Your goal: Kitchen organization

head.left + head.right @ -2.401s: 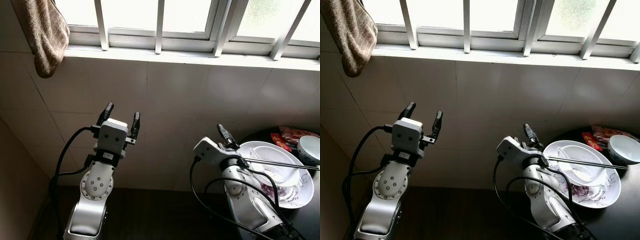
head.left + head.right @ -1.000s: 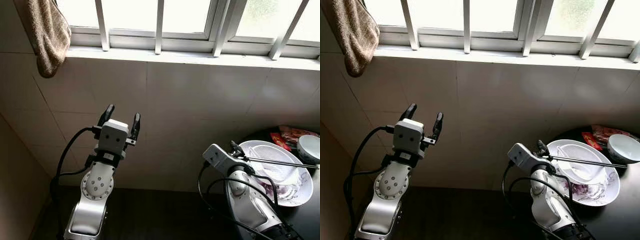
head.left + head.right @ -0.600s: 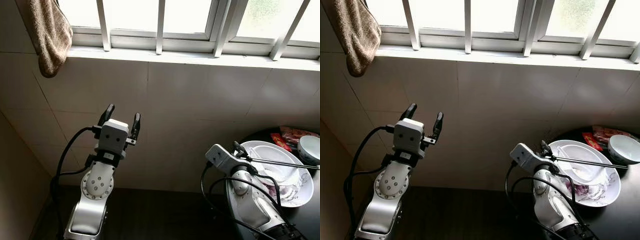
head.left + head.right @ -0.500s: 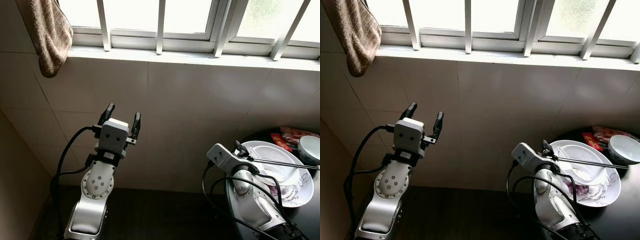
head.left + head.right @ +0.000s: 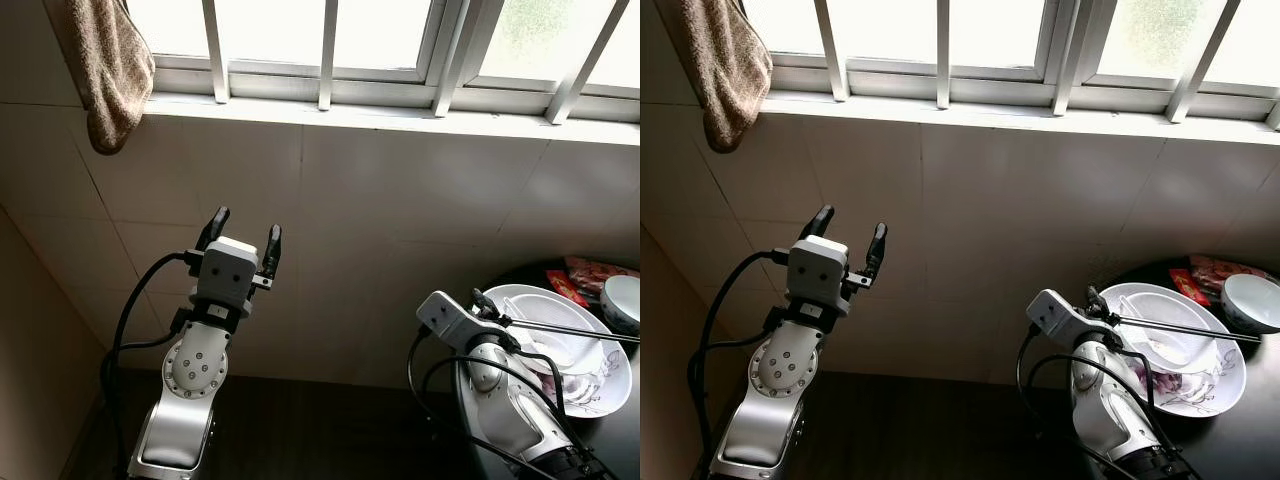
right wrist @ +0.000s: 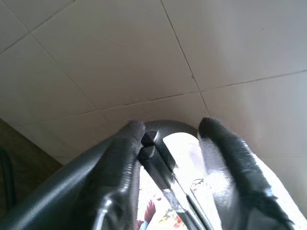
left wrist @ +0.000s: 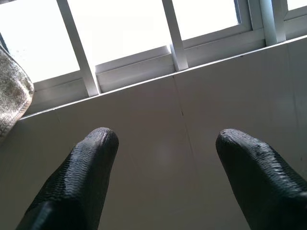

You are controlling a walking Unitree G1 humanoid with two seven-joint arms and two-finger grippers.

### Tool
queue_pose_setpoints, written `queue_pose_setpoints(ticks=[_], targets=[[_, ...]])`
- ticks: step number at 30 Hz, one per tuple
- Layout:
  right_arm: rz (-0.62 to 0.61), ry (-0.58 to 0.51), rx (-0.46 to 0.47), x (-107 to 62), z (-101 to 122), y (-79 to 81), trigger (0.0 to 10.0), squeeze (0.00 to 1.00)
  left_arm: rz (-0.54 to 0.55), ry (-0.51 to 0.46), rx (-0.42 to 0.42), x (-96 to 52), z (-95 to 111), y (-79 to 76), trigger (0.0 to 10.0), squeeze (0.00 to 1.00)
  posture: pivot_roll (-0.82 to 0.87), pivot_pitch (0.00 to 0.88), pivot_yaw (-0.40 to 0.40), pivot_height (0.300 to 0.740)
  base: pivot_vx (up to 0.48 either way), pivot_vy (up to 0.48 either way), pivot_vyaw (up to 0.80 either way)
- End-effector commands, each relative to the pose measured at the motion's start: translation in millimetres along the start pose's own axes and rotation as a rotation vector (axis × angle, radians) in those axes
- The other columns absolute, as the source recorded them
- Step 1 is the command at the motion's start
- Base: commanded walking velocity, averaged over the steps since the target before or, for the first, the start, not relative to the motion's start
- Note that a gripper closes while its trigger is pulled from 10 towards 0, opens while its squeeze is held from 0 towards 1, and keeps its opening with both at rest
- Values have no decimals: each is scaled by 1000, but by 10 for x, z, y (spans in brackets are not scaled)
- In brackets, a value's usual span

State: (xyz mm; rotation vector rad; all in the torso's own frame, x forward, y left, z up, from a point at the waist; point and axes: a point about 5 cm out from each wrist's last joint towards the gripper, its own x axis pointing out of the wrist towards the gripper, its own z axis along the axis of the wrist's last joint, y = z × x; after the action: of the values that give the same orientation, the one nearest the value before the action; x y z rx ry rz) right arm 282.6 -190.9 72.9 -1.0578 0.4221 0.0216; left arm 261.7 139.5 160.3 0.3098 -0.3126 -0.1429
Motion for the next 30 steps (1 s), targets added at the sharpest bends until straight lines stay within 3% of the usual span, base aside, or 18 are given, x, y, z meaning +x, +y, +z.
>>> queue_pose_setpoints(ticks=[1, 26, 30], targets=[[-32, 24, 0, 38, -51, -71, 0, 0, -20, 7, 1, 12, -5, -40, 10000, 0, 44, 0, -59, 740, 0, 0, 0], [-79, -14, -91, 38, -1, -101, 0, 0, -24, 14, -3, 8, -17, -49, 10000, 0, 42, 0, -61, 740, 0, 0, 0], [-165, -82, -212, 13, 96, -217, 0, 0, -27, 18, -4, 6, -25, -52, 10000, 0, 43, 0, -62, 740, 0, 0, 0]])
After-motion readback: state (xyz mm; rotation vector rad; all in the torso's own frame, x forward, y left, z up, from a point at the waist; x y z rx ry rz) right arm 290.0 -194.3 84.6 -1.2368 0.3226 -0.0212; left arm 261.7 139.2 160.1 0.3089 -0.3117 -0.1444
